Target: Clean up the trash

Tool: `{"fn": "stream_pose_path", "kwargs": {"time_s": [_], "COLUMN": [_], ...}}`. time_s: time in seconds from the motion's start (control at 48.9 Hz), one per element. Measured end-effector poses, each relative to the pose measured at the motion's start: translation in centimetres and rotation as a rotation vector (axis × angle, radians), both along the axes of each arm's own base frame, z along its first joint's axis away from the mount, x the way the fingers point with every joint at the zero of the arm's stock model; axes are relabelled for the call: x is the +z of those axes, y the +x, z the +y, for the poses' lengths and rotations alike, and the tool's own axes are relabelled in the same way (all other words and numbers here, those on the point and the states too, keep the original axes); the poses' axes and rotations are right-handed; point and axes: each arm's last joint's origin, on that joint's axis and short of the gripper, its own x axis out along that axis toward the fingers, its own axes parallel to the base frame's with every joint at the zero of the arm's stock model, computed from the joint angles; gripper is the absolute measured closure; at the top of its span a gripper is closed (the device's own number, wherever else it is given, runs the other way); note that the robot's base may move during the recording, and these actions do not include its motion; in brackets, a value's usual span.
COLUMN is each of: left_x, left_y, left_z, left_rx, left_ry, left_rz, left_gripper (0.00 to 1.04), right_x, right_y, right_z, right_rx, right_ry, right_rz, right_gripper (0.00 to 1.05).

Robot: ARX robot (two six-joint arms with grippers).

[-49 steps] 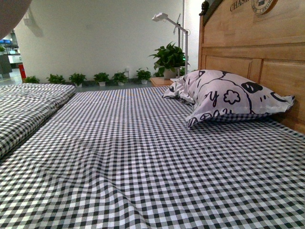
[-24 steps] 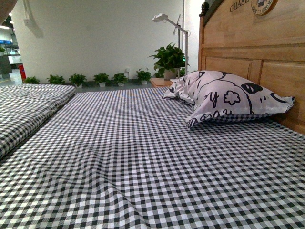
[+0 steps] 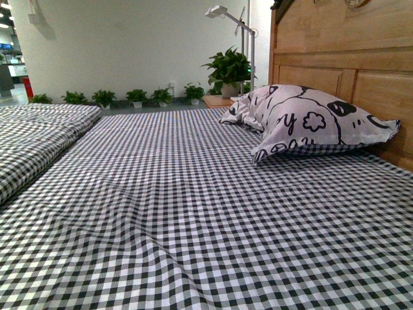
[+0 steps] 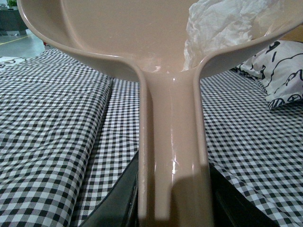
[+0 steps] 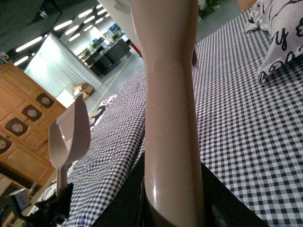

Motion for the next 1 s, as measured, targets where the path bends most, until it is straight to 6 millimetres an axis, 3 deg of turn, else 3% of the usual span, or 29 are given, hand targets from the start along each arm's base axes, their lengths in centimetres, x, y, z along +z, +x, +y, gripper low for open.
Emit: {"fn": "stream_pose_path", "kwargs": {"time_s": [1.003], "left_x": [0.00], "left_y": [0.00], "left_z": [0.00], "left_rx": [0.000], "left_ry": [0.000], "left_rz": [0.000], "left_gripper": [0.78], "right_x": [0.00], "right_y": [0.00], "right_z": [0.00], "right_rx": [0.000], "right_ry": [0.000], "right_rz": [0.000], "right_gripper": [0.85]}}
